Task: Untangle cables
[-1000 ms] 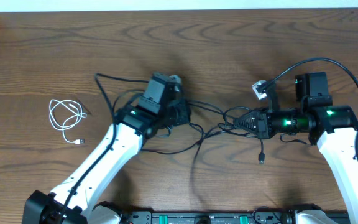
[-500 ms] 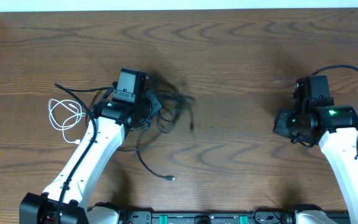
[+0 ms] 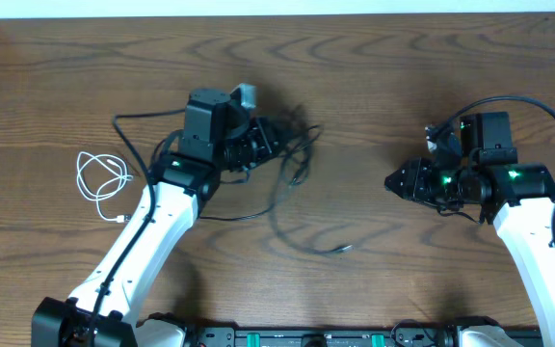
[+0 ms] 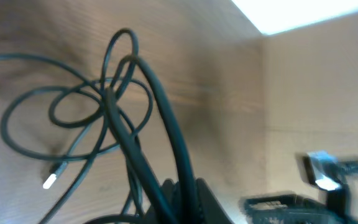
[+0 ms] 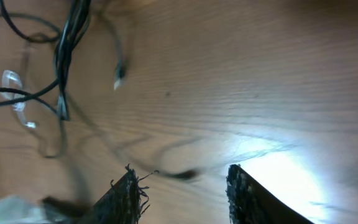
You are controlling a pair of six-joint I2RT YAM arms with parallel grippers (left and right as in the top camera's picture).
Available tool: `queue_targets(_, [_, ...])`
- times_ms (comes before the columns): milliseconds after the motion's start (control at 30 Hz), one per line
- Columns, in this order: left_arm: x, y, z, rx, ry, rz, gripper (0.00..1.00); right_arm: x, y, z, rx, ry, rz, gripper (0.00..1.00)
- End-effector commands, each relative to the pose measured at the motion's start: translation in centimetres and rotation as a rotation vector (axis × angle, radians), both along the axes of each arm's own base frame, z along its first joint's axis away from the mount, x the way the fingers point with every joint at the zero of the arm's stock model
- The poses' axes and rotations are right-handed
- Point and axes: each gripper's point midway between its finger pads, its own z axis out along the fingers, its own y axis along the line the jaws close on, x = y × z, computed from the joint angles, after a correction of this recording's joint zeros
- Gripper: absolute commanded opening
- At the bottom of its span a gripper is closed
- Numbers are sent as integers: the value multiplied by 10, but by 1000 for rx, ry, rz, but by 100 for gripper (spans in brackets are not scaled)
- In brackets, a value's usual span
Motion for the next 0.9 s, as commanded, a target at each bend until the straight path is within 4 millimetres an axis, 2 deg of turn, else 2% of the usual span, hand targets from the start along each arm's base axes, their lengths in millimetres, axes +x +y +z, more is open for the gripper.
queue_targets(0, [-21, -31, 24, -96, -79, -196, 8, -4, 14, 10, 100, 39, -29, 44])
queue_targets(133, [-30, -51, 36, -123, -139, -259, 8, -2, 20, 12, 107, 27, -26, 45])
queue_targets(267, [-42, -70, 45, -141, -186, -321, 8, 3, 19, 9, 94, 66, -131, 45])
queue_targets(367, [-48, -79, 49, -145, -220, -354, 8, 9, 17, 9, 76, 54, -173, 44])
queue_targets(567, [-57, -92, 55, -162, -252, -395, 8, 14, 27, 11, 102, 64, -206, 42])
queue_targets(767, [-60, -102, 71, -193, -331, -419, 8, 6, 41, -8, 86, 155, -189, 35])
queue_targets(867, [-60, -104, 83, -236, -350, -426, 8, 4, 43, -25, 43, 199, -181, 33])
